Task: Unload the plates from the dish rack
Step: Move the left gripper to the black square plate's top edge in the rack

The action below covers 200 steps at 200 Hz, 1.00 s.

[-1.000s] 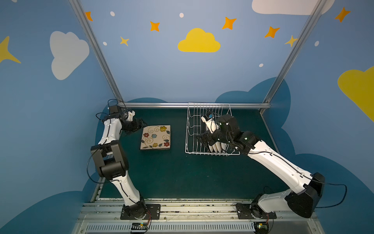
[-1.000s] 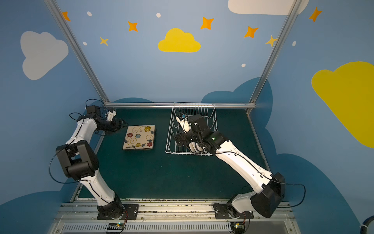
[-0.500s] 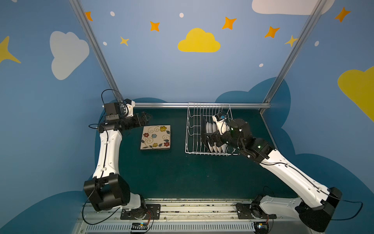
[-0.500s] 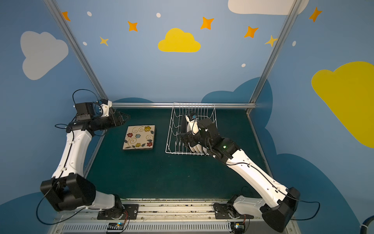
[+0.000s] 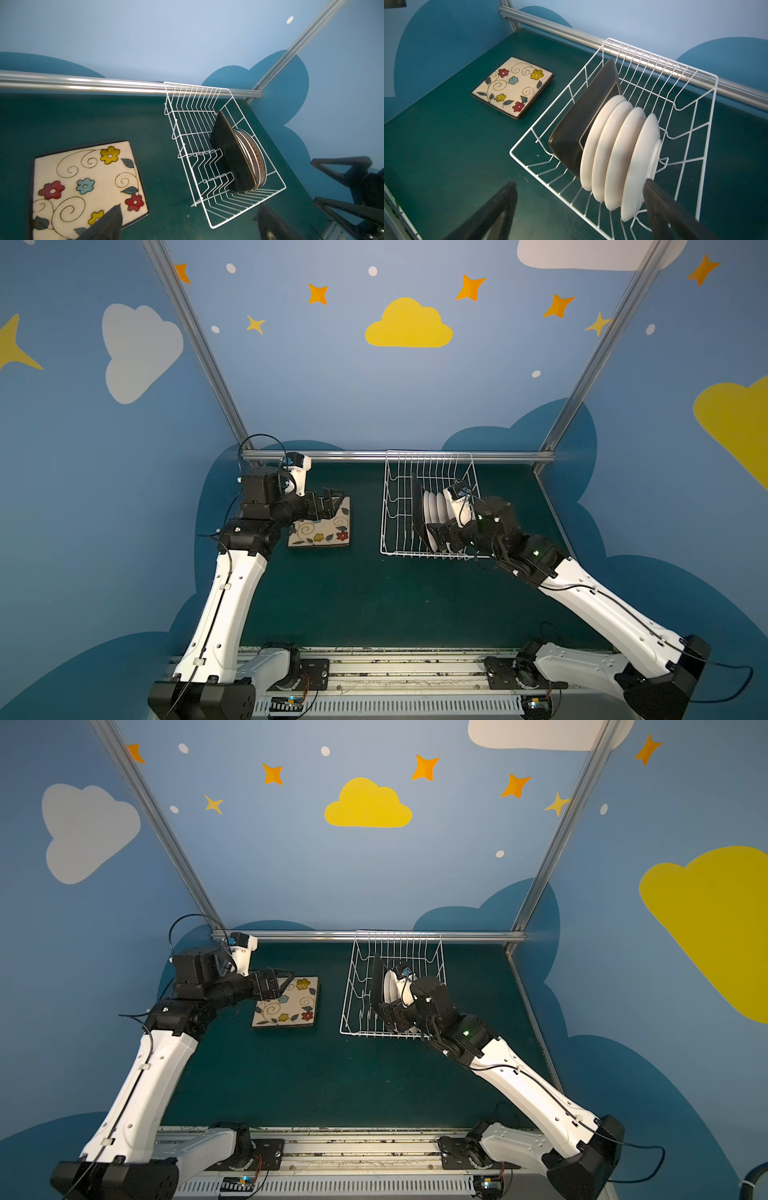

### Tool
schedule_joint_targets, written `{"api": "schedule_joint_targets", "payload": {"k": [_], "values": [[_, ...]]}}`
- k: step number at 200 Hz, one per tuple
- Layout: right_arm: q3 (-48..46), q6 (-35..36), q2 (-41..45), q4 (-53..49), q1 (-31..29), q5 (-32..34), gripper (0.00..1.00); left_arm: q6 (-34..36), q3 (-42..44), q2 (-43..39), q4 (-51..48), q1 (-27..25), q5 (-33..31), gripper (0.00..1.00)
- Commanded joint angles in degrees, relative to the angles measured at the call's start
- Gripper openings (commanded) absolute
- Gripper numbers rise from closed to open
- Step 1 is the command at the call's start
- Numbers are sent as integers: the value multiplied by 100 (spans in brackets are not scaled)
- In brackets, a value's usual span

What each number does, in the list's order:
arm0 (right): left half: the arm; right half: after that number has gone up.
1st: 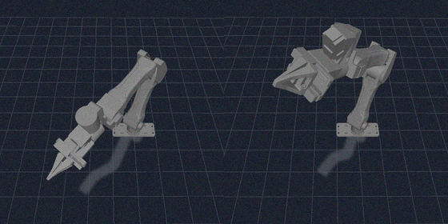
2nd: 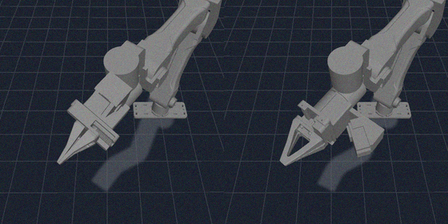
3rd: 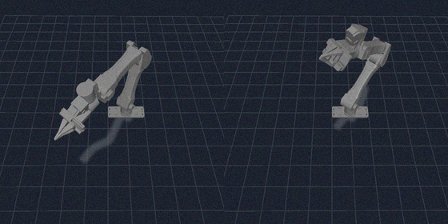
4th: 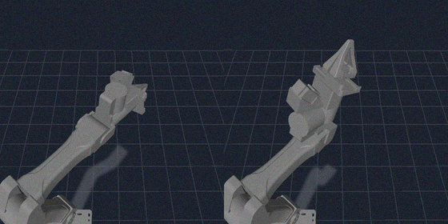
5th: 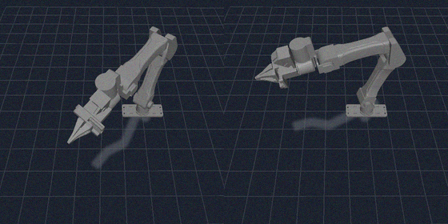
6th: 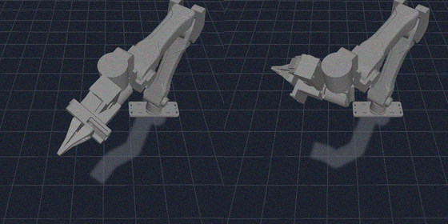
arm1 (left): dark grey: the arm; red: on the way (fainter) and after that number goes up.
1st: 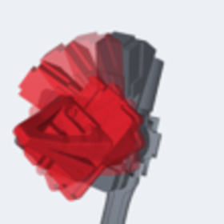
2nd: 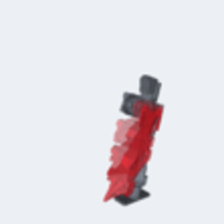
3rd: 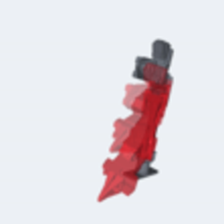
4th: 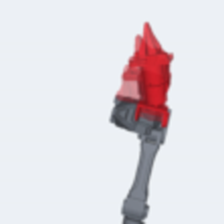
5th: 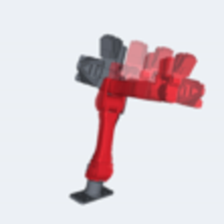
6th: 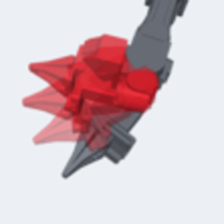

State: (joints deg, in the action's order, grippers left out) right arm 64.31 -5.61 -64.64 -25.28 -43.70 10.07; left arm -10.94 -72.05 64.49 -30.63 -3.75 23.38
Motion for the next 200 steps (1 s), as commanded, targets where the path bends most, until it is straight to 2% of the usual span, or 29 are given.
{"api": "schedule_joint_targets", "payload": {"k": [1,34,70,129,175,200], "values": [[-141,-178,201,211,37,130,94,-235,113,-125,302,-270,-131,100],[-267,-289,327,108,103,178,94,-751,261,81,803,-906,-14,99],[-414,-482,482,-13,252,108,94,-859,24,599,831,-1603,-278,99],[-558,-701,636,-128,609,-224,94,-1291,-406,1536,952,-2263,-477,98],[-672,-767,757,-116,851,-369,94,-1501,-1009,2408,697,-2615,-622,89],[-778,-780,872,-40,963,-413,94,-1504,-1344,2856,473,-2720,-660,79]]}}
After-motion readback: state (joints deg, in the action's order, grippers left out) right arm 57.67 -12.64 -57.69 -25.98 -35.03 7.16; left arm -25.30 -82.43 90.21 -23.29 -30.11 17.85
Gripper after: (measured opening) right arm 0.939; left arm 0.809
